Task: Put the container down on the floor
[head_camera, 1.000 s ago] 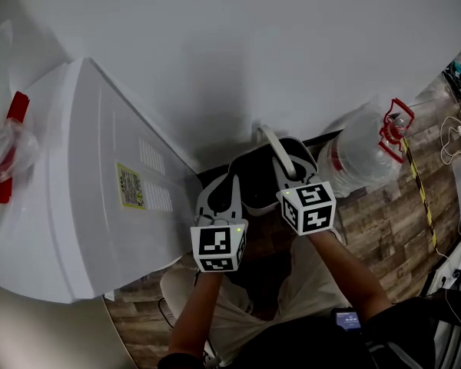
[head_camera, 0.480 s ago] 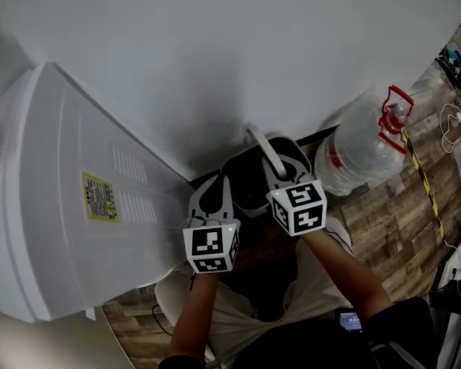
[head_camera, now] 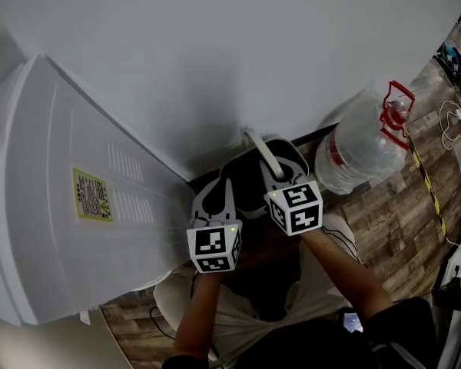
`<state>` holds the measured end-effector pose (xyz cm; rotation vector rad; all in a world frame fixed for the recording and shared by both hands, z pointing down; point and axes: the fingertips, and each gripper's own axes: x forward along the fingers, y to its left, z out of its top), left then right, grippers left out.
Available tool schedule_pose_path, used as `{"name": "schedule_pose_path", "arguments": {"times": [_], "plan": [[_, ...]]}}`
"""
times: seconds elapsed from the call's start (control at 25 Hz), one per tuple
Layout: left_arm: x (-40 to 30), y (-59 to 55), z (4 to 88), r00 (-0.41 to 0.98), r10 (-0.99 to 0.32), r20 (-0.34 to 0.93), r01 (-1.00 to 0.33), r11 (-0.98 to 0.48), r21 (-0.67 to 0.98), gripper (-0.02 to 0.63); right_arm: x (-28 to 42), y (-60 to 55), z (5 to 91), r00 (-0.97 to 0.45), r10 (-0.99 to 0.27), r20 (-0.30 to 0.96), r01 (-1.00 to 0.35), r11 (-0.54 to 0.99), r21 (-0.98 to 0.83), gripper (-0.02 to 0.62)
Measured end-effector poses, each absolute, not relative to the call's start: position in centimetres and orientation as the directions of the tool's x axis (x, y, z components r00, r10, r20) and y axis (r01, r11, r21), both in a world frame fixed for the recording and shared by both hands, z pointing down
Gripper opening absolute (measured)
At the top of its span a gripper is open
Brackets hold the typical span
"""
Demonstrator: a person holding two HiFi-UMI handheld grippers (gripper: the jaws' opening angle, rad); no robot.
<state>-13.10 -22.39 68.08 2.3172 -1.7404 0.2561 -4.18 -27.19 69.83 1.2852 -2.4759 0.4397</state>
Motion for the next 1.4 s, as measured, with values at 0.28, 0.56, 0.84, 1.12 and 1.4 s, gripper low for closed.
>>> {"name": "schedule_pose_path", "arguments": {"times": [0.28, 0.56, 0.84, 1.12, 1.4], "plan": [[-13.3, -22.0, 69.3, 0.283, -0.914, 0.289, -0.959, -0.271, 0.080, 0.014, -4.4, -26.9, 70.9, -0.535, -0.736, 0.414, -0.835, 0.535, -0.128, 0.029], [-13.7, -21.9, 70.8, 0.282, -0.908, 0.310, -0.959, -0.263, 0.102, 0.014, -5.1, -27.4, 73.1, -0.509, -0.735, 0.448, -0.849, 0.516, -0.118, 0.029], [-14.0, -22.3, 71.9, 0.282, -0.903, 0.324, -0.959, -0.259, 0.114, 0.014, -5.6, -28.0, 75.4, -0.485, -0.730, 0.482, -0.859, 0.500, -0.107, 0.029], [-13.5, -22.2, 73.6, 0.292, -0.888, 0.355, -0.956, -0.261, 0.132, 0.014, -5.7, -28.2, 77.8, -0.458, -0.720, 0.521, -0.869, 0.486, -0.092, 0.029], [-13.3, -22.0, 76.7, 0.287, -0.860, 0.422, -0.957, -0.243, 0.156, 0.014, -5.7, -27.9, 79.6, -0.450, -0.703, 0.550, -0.870, 0.484, -0.093, 0.030]]}}
